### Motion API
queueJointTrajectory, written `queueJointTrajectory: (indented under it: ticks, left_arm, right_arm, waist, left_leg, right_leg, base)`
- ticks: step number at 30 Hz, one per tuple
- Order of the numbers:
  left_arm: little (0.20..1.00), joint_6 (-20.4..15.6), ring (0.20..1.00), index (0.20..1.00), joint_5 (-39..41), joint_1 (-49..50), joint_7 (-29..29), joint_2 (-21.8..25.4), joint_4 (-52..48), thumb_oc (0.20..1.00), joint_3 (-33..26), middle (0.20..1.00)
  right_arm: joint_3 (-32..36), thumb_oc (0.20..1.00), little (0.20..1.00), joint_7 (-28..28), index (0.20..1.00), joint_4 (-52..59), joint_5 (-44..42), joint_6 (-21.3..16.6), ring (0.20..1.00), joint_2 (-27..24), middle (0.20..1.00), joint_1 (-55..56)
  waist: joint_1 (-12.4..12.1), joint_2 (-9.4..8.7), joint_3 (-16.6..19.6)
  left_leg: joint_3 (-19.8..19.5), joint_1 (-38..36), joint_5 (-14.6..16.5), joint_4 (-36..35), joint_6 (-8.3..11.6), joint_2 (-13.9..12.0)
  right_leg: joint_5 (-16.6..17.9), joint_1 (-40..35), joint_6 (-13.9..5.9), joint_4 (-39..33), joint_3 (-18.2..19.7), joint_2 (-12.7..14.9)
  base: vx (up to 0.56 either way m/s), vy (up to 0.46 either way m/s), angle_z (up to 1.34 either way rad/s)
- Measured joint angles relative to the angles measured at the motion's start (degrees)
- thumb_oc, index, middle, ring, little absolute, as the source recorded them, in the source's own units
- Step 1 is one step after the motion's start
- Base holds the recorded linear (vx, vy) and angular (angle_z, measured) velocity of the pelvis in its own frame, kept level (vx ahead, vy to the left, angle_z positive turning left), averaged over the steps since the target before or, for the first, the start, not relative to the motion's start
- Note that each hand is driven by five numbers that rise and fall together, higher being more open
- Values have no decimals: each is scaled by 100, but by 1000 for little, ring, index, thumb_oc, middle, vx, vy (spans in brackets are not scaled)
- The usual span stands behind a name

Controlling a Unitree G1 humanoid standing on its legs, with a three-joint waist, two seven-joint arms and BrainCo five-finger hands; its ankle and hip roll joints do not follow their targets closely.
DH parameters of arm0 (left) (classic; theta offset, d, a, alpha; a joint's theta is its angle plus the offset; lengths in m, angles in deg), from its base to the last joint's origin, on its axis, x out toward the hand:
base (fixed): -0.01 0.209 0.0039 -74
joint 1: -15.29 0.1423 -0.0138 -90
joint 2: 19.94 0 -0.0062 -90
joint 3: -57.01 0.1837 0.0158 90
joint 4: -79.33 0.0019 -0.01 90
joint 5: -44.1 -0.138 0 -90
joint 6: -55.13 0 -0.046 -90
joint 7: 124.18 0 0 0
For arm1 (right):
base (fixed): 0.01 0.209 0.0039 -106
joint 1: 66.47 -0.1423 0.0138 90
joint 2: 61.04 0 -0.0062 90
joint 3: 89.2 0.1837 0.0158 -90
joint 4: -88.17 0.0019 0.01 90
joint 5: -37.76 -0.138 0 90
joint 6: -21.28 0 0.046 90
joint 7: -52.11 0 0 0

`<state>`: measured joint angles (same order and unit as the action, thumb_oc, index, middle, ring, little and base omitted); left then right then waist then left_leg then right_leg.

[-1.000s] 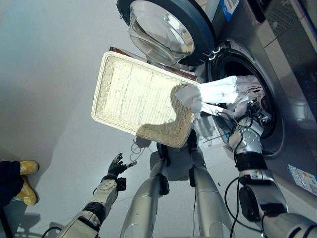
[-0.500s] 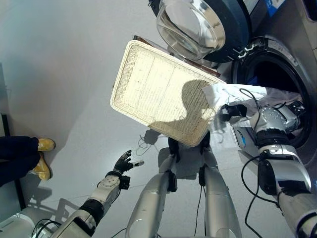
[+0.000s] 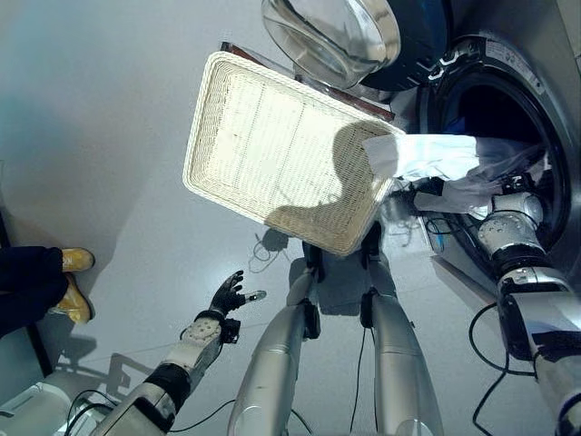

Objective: Put the clothes into the washing machine.

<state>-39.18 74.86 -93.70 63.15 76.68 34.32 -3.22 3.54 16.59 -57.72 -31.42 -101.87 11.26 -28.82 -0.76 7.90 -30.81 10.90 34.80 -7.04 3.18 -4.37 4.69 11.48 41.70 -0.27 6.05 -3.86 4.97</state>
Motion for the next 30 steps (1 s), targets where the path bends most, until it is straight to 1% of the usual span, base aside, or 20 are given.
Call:
queueJointTrajectory:
  ticks: [3,5,6,7,8,9,10,11,12,16,17,18,20,21,22,23,24,25,27,30]
  left_arm:
    - [1000,6,1000,1000,6,-52,0,6,3,1000,-12,1000]
    - [1000,20,1000,1000,49,-57,-3,14,7,1000,-8,1000]
    - [1000,19,1000,1000,48,-59,-7,15,25,1000,-11,1000]
    - [1000,6,1000,1000,48,-59,-20,9,75,1000,-14,1000]
    - [1000,-13,1000,1000,48,-62,-41,-7,144,1000,-33,1000]
    - [1000,-13,1000,1000,48,-67,-74,-13,258,1000,-61,1000]
    - [1000,-13,1000,1000,47,-66,-73,-17,317,1000,-68,1000]
    - [1000,-11,1000,1000,47,-60,-72,-15,331,1000,-70,1000]
    - [1000,-6,1000,1000,44,-57,-69,-41,371,1000,-80,1000]
    - [1000,-79,1000,1000,26,-71,-65,-321,470,1000,-250,1000]
    - [1000,-118,1000,1000,24,-67,-59,-406,493,1000,-250,1000]
    - [1000,-138,1000,1000,20,-68,-61,-566,540,1000,-240,1000]
    - [1000,-138,1000,1000,20,-68,-61,-566,540,1000,-240,1000]
    - [1000,-176,1000,1000,-6,-55,-14,-790,594,1000,-247,1000]
    - [1000,-181,1000,1000,-12,-34,2,-871,608,1000,-236,1000]
    - [1000,-169,1000,1000,-15,-31,-7,-901,614,1000,-213,1000]
    - [1000,-219,1000,1000,-15,1,62,-1004,632,1000,-276,1000]
    - [1000,-235,1000,1000,-15,34,73,-1047,631,1000,-305,1000]
    - [1000,-286,1000,1000,-13,80,130,-1086,662,1000,-280,1000]
    - [1000,-367,1000,1000,-11,74,194,-1163,670,1000,-276,1000]
  right_arm:
    - [152,1000,1000,644,1000,162,-536,-207,1000,49,1000,164]
    - [241,1000,1000,1087,1000,283,-919,-207,1000,131,1000,202]
    - [291,1000,1000,1533,1000,391,-1482,-190,1000,189,1000,270]
    - [416,1000,1000,2289,1000,479,-2476,-174,1000,336,1000,414]
    - [622,1000,1000,2793,1000,540,-2981,-89,1000,449,1000,456]
    - [1017,1000,1000,3597,1000,631,-3789,50,1000,795,1000,634]
    - [1090,1000,1000,3989,1000,719,-4046,116,1000,1056,1000,787]
    - [1106,1000,1000,4142,1000,802,-4158,130,1000,1213,1000,894]
    - [1083,1000,1000,4346,1000,864,-4286,155,1000,1574,1000,1011]
    - [1032,1000,1000,4756,1000,924,-4344,311,1000,2178,1000,1427]
    - [905,1000,1000,4913,1000,820,-4345,406,1000,2290,1000,1538]
    - [675,1000,1000,5015,1000,624,-4356,594,1000,2402,1000,1694]
    - [675,1000,1000,5015,1000,624,-4356,594,1000,2402,1000,1694]
    - [112,1000,1000,5346,1000,202,-4346,807,1000,2363,1000,2053]
    - [-116,1000,1000,5452,1000,41,-4348,895,1000,2333,1000,2205]
    - [-229,1000,1000,5457,1000,-105,-4354,940,1000,2356,1000,2247]
    - [-696,1000,1000,5466,1000,81,-4095,885,1000,2438,1000,2674]
    - [-916,1000,1000,5468,1000,187,-3939,887,1000,2467,1000,2875]
    - [-1024,1000,1000,5346,1000,375,-3555,868,1000,2611,1000,3051]
    - [-1140,1000,1000,5206,1000,478,-2872,870,1000,2604,1000,3008]
  waist:
    - [0,2,1]
    - [-5,2,2]
    - [-1,2,2]
    - [6,2,2]
    - [17,2,2]
    - [35,2,2]
    - [52,4,3]
    - [77,4,3]
    - [148,4,3]
    - [257,7,4]
    - [294,8,5]
    - [296,8,5]
    - [296,8,5]
    - [307,10,6]
    - [307,10,7]
    - [305,11,7]
    - [360,10,7]
    - [381,10,7]
    - [475,15,10]
    - [478,22,14]
  left_leg:
    - [-1,-8,-9,-1,-4,9]
    - [-6,-35,-12,-14,-8,16]
    - [-7,-55,-12,-17,-8,22]
    - [-4,-85,-12,-24,-8,30]
    - [-4,-101,-11,-26,-7,31]
    - [-6,-139,-6,-29,1,28]
    - [-6,-159,0,-37,9,29]
    - [-6,-164,1,-50,10,28]
    - [-3,-150,0,-55,8,36]
    - [35,-132,-9,-62,3,38]
    - [30,-125,-11,-69,6,38]
    - [38,-124,-15,-80,9,39]
    - [38,-124,-15,-80,9,39]
    - [61,-154,-18,-144,5,46]
    - [76,-172,-29,-190,-9,54]
    - [84,-182,-31,-210,-12,60]
    - [141,-236,-30,-274,-16,76]
    - [184,-291,-33,-322,-20,87]
    - [220,-356,-48,-366,-42,106]
    - [321,-405,-49,-403,-43,119]
  right_leg:
    - [1,-6,5,0,1,12]
    - [0,-33,5,-4,0,15]
    - [0,-52,5,-4,0,20]
    - [0,-75,5,0,4,27]
    - [0,-91,4,0,5,28]
    - [-5,-133,-2,-5,4,27]
    - [-13,-155,-11,-8,9,25]
    - [-28,-155,-31,-10,11,24]
    - [-31,-138,-37,-11,20,28]
    - [-15,-116,-56,-41,50,33]
    - [-15,-111,-57,-46,55,33]
    - [-6,-111,-66,-71,70,24]
    - [-6,-111,-66,-71,70,24]
    - [-7,-102,-65,-79,108,31]
    - [-6,-103,-67,-92,119,25]
    - [-3,-104,-70,-104,121,24]
    - [-10,-103,-86,-111,189,21]
    - [6,-138,-105,-151,205,21]
    - [24,-174,-105,-162,242,26]
    - [31,-163,-140,-160,344,26]
  base:
    - [-4,83,1]
    - [-11,52,2]
    - [-4,38,1]
    - [2,32,0]
    - [5,42,0]
    - [-16,49,1]
    - [-22,75,0]
    - [-26,72,0]
    - [-9,77,-1]
    - [-3,64,-4]
    - [14,111,-1]
    - [-2,85,-1]
    - [-1,48,-3]
    - [2,125,-6]
    - [4,157,-8]
    - [23,174,-11]
    - [1,117,-17]
    - [-1,104,-18]
    - [2,91,-13]
    - [-1,79,-14]
